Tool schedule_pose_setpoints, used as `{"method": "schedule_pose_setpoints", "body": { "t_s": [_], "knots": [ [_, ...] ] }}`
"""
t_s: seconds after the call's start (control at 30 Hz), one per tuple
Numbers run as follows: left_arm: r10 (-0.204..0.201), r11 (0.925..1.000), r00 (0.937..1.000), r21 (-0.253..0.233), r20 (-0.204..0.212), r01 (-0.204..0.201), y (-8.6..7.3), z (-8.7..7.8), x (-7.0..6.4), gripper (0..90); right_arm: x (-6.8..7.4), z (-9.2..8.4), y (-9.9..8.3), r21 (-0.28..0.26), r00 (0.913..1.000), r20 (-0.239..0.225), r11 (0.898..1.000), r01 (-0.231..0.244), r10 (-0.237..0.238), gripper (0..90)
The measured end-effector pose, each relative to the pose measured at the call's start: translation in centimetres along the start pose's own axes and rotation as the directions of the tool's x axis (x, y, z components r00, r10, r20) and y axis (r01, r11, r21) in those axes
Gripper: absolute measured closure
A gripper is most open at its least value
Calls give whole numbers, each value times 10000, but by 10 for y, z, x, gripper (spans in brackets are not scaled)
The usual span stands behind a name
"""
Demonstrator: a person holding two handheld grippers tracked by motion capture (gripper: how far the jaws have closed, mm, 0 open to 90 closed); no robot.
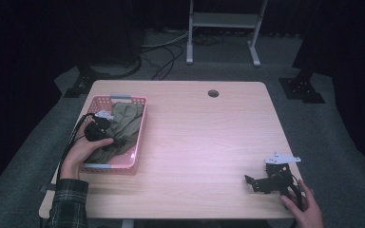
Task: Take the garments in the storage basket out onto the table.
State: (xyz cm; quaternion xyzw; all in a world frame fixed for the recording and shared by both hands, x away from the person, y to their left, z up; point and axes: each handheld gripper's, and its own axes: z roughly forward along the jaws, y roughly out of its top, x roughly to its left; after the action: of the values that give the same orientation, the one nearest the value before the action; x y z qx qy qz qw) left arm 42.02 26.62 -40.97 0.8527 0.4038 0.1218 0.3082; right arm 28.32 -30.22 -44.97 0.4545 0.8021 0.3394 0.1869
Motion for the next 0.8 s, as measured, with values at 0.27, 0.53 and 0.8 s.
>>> {"method": "schedule_pose_setpoints", "body": {
  "t_s": [0.27, 0.53, 0.8],
  "knots": [
    [196, 9992, 9994, 350, -289, -186, 0, 5, -3, 0, 0, 0, 0, 1, 10000, 3, 10000, 1, -1, 0],
    [303, 9978, 9979, 610, -581, -267, 0, 9, -5, 0, 0, 0, 0, -1, 10000, 2, 10000, 0, 0, 0],
    [328, 9955, 9957, 912, -869, -249, -1, 13, -6, 0, 0, 0, 0, 1, 10000, 3, 10000, -1, 1, 0]
  ]
}}
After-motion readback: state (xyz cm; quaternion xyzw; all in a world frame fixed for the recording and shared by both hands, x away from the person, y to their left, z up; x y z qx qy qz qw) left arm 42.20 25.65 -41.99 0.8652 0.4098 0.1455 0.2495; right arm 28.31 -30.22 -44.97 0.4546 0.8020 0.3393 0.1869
